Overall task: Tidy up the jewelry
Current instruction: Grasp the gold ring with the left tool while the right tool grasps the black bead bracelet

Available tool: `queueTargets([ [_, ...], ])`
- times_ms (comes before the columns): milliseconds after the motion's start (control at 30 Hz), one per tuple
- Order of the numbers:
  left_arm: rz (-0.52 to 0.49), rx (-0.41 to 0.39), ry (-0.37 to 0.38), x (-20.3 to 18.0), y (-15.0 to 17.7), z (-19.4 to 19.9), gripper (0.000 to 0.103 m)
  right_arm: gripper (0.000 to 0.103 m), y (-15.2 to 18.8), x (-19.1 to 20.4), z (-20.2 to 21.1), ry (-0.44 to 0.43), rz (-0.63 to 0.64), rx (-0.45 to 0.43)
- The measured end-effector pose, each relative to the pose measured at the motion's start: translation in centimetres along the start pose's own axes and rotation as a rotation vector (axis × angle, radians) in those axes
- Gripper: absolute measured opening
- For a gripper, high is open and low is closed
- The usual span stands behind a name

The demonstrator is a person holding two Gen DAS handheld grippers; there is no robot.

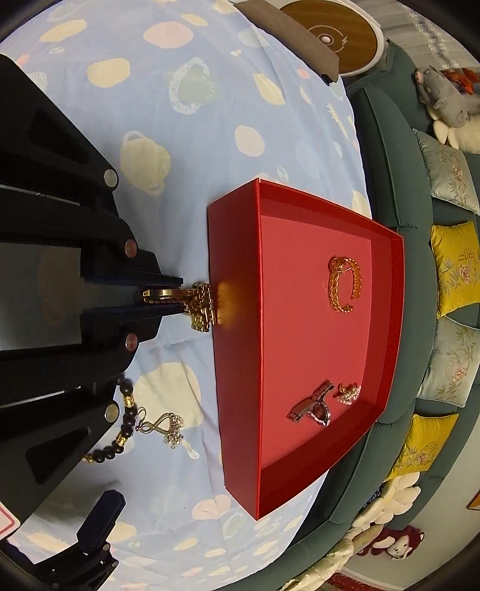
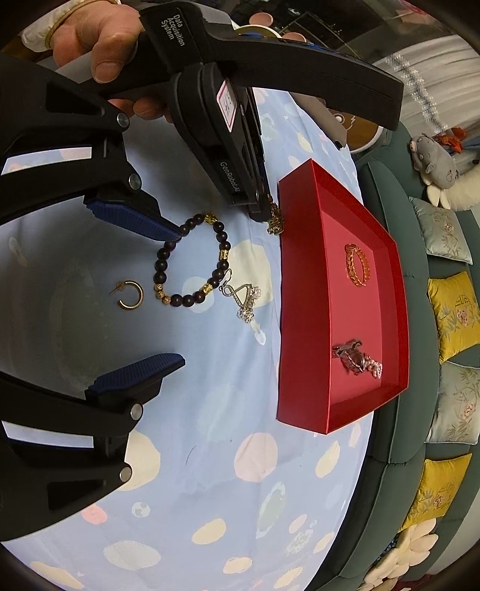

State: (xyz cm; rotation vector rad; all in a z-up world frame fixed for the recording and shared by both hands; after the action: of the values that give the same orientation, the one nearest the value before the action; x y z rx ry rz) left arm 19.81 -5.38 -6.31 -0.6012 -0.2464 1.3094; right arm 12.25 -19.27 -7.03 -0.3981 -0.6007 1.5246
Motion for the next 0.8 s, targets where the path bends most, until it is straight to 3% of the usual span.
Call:
queueTargets([
  [400,0.005,-0.036,0.029,2.0,0.4,3.6,0.007,0.061,-0.7,1.0,-1.3,-0.028,-0.001,0.021],
  [567,0.006,-0.026,0.025,3.3,1.4,4.4,0.007,0.048,-0.9,1.0,-2.0,-0.004,-0.004,0.027],
  [800,0.002,-0.020,0.022,4.3,1.9,4.8,0.007,0.020,-1.1,2.1,-2.5,0.078,0.053,0.021],
])
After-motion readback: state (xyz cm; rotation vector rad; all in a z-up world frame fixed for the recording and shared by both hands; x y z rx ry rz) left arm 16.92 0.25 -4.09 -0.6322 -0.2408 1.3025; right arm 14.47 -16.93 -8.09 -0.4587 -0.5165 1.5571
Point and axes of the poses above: each gripper's, at about its wrist camera, not at the fingertips, and z roughly against the way its jaws point, x to its left, y to its underside, the point moved 3 cm from there along -z, roughly the way its jaws point, and after that the axes turned 5 degrees about y, right-handed, at the moved point
